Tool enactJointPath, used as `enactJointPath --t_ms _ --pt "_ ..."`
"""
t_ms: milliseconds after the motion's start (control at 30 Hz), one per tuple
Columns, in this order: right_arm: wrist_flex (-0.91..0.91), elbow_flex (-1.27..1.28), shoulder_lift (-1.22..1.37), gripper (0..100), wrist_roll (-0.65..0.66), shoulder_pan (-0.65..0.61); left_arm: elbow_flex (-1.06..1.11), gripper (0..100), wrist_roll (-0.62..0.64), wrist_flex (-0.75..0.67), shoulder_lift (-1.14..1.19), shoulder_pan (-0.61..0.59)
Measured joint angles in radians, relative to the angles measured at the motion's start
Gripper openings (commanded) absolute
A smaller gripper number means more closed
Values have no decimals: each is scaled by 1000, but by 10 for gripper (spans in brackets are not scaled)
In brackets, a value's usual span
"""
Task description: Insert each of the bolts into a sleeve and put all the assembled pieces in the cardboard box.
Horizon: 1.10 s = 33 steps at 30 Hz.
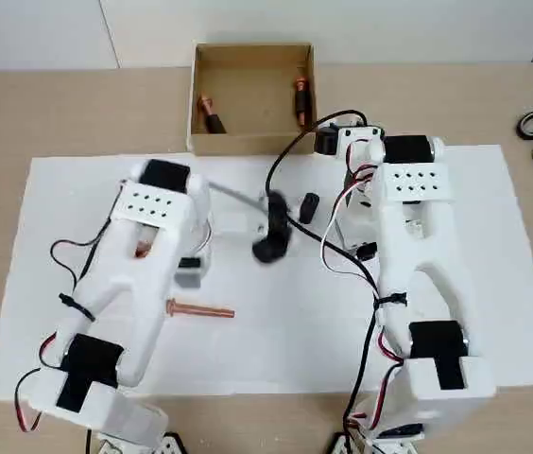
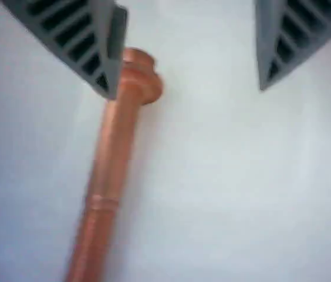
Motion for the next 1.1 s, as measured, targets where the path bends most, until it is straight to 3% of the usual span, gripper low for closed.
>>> enactJointPath --t_ms 133,400,467,633,867,1100 --pt "0 0 0 4 0 0 -100 148 399 31 0 23" --pt "0 0 0 4 0 0 -138 148 1448 69 0 55" --pt "0 0 0 4 0 0 -132 148 1611 69 0 68" --pt "0 0 0 4 0 0 -104 148 1801 71 -20 101" --pt "0 0 0 4 0 0 -64 152 1847 71 -345 109" --pt "0 0 0 4 0 0 273 152 1958 11 -520 75"
